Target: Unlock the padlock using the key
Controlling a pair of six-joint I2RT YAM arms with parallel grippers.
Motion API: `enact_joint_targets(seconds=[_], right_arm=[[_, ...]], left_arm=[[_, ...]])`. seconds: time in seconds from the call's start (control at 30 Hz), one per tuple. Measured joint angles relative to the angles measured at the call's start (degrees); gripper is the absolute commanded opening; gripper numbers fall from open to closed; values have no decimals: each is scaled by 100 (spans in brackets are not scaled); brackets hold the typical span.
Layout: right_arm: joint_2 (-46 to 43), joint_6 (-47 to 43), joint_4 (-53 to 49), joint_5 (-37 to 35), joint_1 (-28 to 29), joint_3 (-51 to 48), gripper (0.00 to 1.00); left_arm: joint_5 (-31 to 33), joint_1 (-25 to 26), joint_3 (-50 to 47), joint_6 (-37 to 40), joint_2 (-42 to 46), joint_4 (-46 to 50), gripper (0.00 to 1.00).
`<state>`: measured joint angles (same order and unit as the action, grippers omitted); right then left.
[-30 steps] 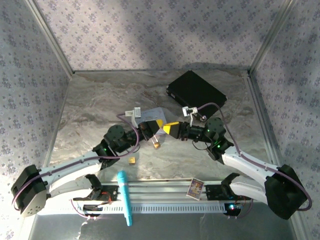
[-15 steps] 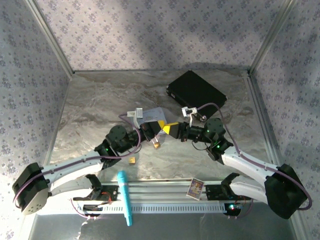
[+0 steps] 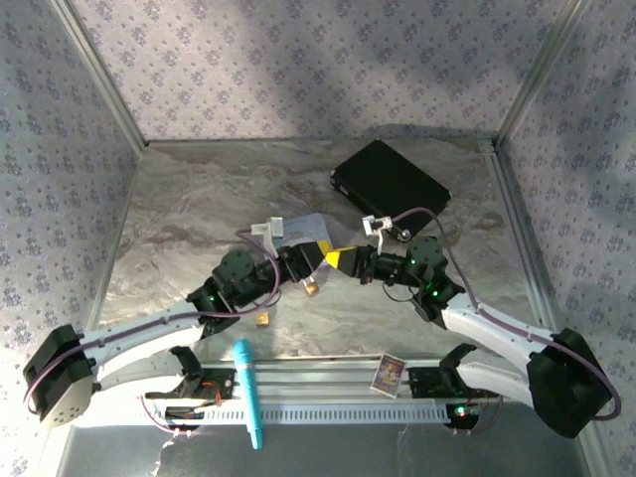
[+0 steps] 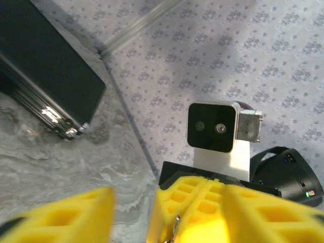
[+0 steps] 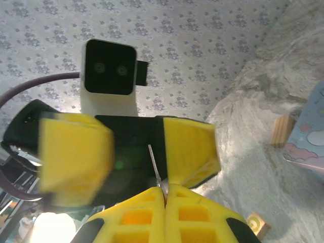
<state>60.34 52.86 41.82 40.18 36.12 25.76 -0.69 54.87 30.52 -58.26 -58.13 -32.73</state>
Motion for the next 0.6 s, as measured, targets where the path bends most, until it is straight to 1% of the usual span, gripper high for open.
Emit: enact_joint_targets(seconds=[0.13,0.23,0.3,0.37,0.4,0.6], right_arm=[[-118,-398,-861,-188,-11,59,0],[-136,-715,-1504,-378,-22,103,0],[-175,-949,-2015,-603,-24,122,0],[-208,-1143,-2452,-817,-26,157,0],[-214,-1213,-2651,-929,-26,184,0],[-219,-1602,-3445,-1360,-26,225,0]], left_arm=[[555,0,35,33,494,682,100],[1150,0,520,13,610,2026,98],[1486,0,966,-42,439,2905,94],[1648,0,1193,-168,225,3432,83],[1681,0,1220,-229,101,3611,81],[1878,164,1161,-584,-841,4452,79]])
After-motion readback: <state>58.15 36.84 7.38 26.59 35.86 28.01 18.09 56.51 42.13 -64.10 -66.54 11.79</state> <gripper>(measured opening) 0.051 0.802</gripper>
